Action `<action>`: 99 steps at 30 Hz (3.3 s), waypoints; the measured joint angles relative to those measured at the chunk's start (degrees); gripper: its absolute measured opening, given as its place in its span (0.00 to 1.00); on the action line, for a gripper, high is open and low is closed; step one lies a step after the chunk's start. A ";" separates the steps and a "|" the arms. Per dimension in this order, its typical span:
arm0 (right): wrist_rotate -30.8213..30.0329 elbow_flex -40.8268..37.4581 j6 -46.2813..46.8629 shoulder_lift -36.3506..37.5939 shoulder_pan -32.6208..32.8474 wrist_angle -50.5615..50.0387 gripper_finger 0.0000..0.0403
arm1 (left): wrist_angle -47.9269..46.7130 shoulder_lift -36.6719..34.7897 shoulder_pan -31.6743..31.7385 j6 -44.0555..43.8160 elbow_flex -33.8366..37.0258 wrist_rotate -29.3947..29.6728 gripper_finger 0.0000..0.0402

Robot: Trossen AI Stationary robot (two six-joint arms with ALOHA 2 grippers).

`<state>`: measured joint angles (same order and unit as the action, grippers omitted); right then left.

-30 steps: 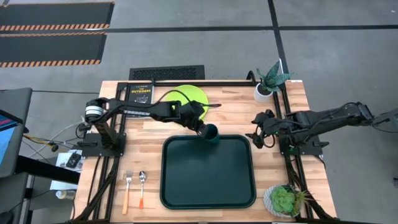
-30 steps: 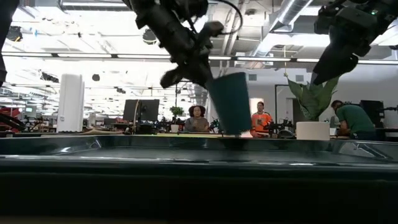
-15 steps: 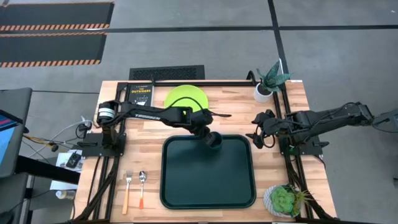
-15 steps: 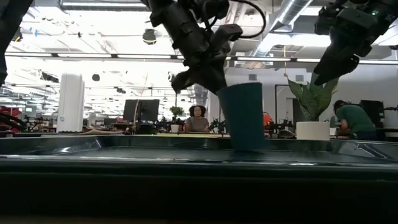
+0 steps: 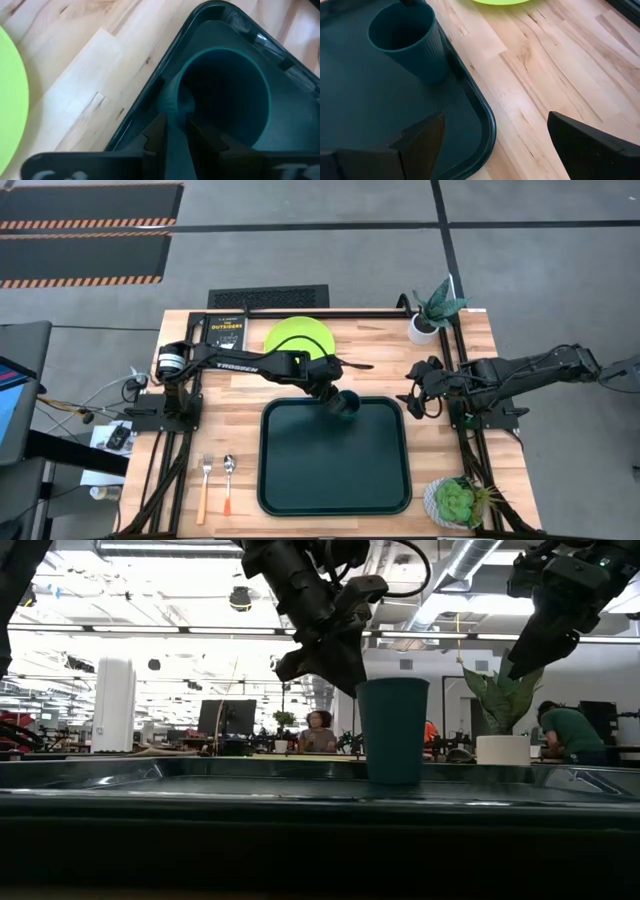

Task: Pick and place plate/cup/fork/spoon on tray
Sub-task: Put the dark green cup to the top center of the black tray, then put the green plate on the black tray

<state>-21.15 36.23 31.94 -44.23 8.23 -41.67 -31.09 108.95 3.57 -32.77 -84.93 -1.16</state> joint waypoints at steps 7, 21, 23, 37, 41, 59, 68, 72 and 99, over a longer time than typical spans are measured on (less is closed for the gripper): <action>0.17 0.00 0.01 0.00 0.00 0.78 0.92 | 0.38 -0.39 0.58 -0.72 -1.23 -0.23 0.25; 1.95 0.00 2.29 0.02 -1.83 9.40 0.92 | -16.29 -9.66 3.42 4.38 -13.64 2.58 0.38; 1.93 0.00 2.75 -0.01 -2.58 10.23 0.92 | -22.50 -13.04 5.28 3.93 -12.97 5.95 0.38; 1.92 0.02 3.12 -1.63 -5.03 14.48 0.92 | -8.33 -26.08 22.83 0.13 20.10 8.45 0.38; 1.98 0.02 4.67 -3.31 -5.02 14.74 0.92 | -2.30 -25.46 28.18 1.56 25.51 7.73 0.38; 4.69 0.02 5.73 -10.60 -4.96 20.20 0.92 | 13.88 -25.30 38.29 -3.79 39.16 1.69 0.62; 6.17 0.02 6.02 -11.32 -4.90 21.36 0.92 | 17.41 -16.23 38.58 -6.78 39.36 -2.46 0.62; 6.29 0.02 6.23 -11.19 -4.90 21.31 0.92 | 19.24 -13.33 38.52 -9.23 39.20 -4.18 0.62; 6.21 0.02 6.64 -11.21 -4.90 21.27 0.92 | 26.91 -13.64 38.42 -14.95 39.36 -5.12 0.00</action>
<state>-14.94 36.25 38.59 -55.44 3.33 -20.40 -4.18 95.31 42.00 -47.72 -45.56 -6.28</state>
